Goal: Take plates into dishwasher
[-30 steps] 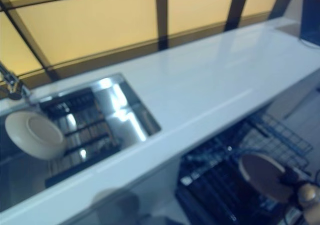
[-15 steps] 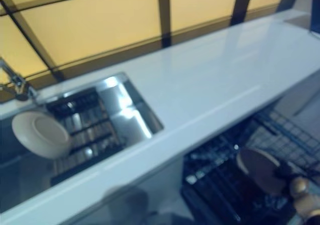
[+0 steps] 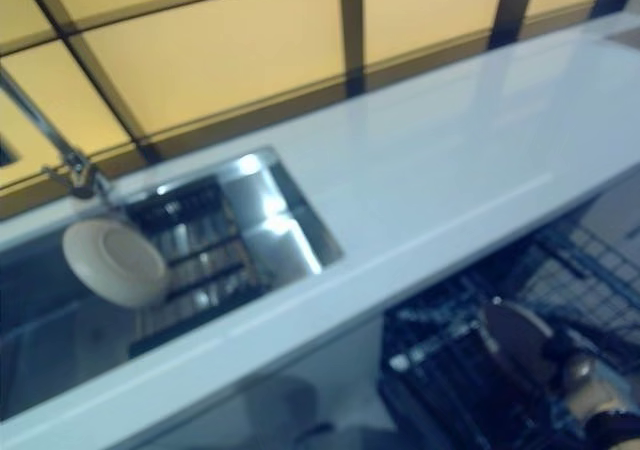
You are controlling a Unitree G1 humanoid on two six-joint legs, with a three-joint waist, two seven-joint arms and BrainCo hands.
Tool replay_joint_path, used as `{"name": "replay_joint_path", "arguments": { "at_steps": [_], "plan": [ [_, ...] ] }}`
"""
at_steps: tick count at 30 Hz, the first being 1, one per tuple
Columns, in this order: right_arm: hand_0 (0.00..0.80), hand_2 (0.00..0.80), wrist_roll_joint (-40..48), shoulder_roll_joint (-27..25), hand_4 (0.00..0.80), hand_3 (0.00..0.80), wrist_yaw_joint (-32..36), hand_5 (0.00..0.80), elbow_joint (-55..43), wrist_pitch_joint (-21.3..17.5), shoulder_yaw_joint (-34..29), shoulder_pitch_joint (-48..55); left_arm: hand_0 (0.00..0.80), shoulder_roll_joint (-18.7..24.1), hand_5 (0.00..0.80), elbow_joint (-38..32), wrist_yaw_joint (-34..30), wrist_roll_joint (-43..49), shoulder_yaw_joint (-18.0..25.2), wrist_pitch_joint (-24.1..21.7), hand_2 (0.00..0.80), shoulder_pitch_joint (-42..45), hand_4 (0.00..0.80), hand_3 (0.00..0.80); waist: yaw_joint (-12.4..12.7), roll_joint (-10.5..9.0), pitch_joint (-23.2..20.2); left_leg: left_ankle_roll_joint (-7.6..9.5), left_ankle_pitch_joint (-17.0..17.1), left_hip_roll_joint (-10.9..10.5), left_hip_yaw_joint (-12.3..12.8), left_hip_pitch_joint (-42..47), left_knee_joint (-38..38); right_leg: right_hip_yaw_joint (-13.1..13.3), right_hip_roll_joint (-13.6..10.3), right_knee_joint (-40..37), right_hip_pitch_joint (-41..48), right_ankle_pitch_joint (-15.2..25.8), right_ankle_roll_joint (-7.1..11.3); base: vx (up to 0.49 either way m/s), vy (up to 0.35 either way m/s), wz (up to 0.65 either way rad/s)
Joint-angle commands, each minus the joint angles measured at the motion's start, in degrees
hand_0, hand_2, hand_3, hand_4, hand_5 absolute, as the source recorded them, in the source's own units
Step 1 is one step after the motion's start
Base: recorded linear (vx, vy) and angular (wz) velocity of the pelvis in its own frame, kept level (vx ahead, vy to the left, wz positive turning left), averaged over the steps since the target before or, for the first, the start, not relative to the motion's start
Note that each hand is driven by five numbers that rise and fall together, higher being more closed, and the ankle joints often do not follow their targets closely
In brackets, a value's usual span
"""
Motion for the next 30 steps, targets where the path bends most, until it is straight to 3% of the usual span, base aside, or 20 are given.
{"name": "replay_joint_path", "arguments": {
  "at_steps": [1,15,16,17,30],
  "plan": [
    [0.800,0.800,2.3,5.5,0.800,0.800,1.8,0.800,3.2,-1.7,5.4,-0.9,0.000,-0.7,0.000,3.3,0.0,-1.0,-2.1,-1.3,0.000,-3.3,0.000,0.000,2.7,-1.92,-2.3,-3.39,-3.0,0.0,-0.2,2.0,-0.1,1.5,-6.6,1.4,-5.2,3.6,6.50,0.000,0.000,0.00],
    [0.800,0.800,2.1,8.4,0.800,0.800,1.3,0.800,10.8,-3.7,6.3,-0.8,0.000,-1.5,0.000,4.1,-0.8,-0.5,-3.1,-2.2,0.000,-3.3,0.000,0.000,3.8,-0.36,-2.9,-3.35,-2.7,-0.9,-1.4,1.7,-0.1,1.2,-7.3,1.3,-4.9,3.7,6.48,0.001,0.001,0.02],
    [0.671,0.671,2.3,8.4,0.671,0.671,1.5,0.671,10.7,-3.5,6.2,-0.7,0.000,-1.4,0.000,4.0,-0.8,-0.5,-3.1,-2.1,0.000,-3.3,0.000,0.000,3.9,-0.40,-3.0,-3.33,-2.7,-0.9,-1.5,1.7,-0.1,1.2,-7.3,1.3,-4.9,3.7,6.50,0.000,0.000,0.00],
    [0.000,0.000,2.1,8.3,0.000,0.000,1.1,0.000,10.5,-3.2,6.0,-0.3,0.000,-1.3,0.000,4.0,-0.8,-0.3,-2.9,-2.2,0.000,-3.2,0.000,0.000,3.9,-0.50,-3.1,-3.32,-2.7,-0.9,-1.5,1.7,-0.1,1.3,-7.2,1.3,-4.9,3.7,6.51,0.000,0.000,0.00],
    [0.000,0.000,0.7,4.1,0.000,0.000,4.0,0.000,8.4,1.2,5.2,-1.1,0.000,-0.5,0.000,4.2,-0.1,-0.7,-2.0,-2.1,0.000,-3.6,0.000,0.000,3.5,-3.14,-2.9,-3.16,-2.8,-0.1,-1.6,1.7,-0.1,2.0,-6.4,1.5,-5.0,4.0,6.50,0.000,-0.003,0.00]
  ]
}}
